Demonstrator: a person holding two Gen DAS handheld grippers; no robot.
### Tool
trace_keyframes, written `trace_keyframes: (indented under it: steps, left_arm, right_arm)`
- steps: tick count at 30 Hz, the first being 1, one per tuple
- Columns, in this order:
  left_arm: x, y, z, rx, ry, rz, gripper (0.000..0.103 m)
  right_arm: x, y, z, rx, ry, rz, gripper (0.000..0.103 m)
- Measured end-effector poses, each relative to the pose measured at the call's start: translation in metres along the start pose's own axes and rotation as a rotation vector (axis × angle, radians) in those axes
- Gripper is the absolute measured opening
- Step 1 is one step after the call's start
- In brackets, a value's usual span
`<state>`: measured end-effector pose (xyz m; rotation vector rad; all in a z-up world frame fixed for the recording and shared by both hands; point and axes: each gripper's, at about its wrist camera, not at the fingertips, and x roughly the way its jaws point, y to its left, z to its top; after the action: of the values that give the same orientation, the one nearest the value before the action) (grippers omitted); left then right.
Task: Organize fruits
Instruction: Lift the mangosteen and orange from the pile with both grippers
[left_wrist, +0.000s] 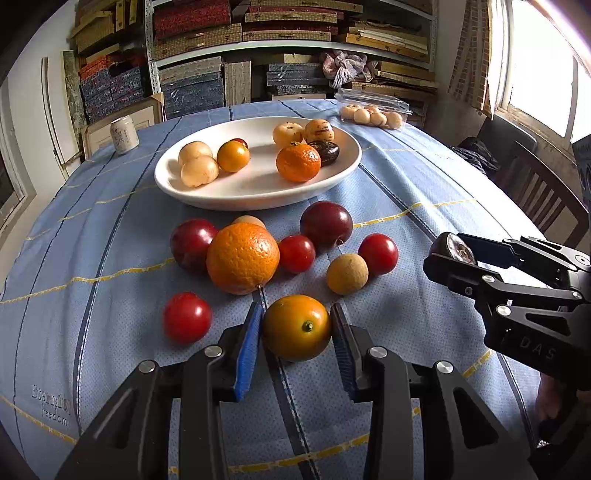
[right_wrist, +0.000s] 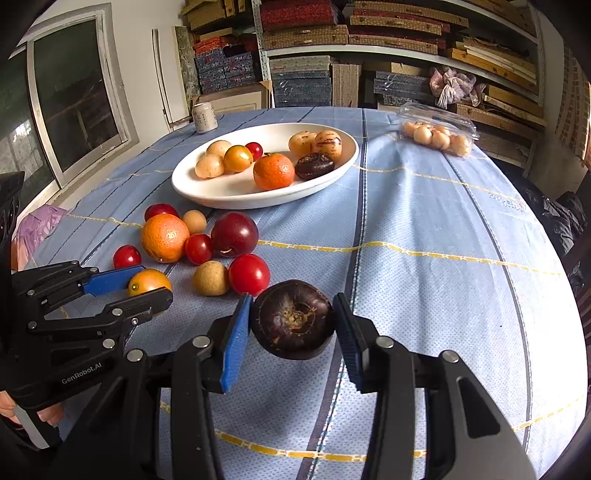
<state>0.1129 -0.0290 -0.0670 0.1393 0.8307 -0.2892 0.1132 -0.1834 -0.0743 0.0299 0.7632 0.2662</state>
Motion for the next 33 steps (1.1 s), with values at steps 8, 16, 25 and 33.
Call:
trace_keyframes:
  steps: [8, 16, 25, 33]
  left_arm:
    - [0.000, 0.000, -0.001, 0.002, 0.003, 0.004, 0.038]
    - [0.006, 0.008, -0.001, -0.038, 0.033, -0.013, 0.037]
    - [0.003, 0.005, -0.002, -0.031, 0.008, -0.008, 0.037]
    - [0.002, 0.005, -0.003, -0.035, 0.006, -0.010, 0.037]
  right_arm:
    - [0.000, 0.000, 0.000, 0.003, -0.001, -0.003, 0.044]
    - [0.001, -0.003, -0.001, 0.021, 0.007, 0.004, 0.044]
    - [0.002, -0.005, -0.001, 0.021, 0.004, 0.003, 0.044]
    - [0.001, -0.005, -0.001, 0.022, 0.002, 0.001, 0.044]
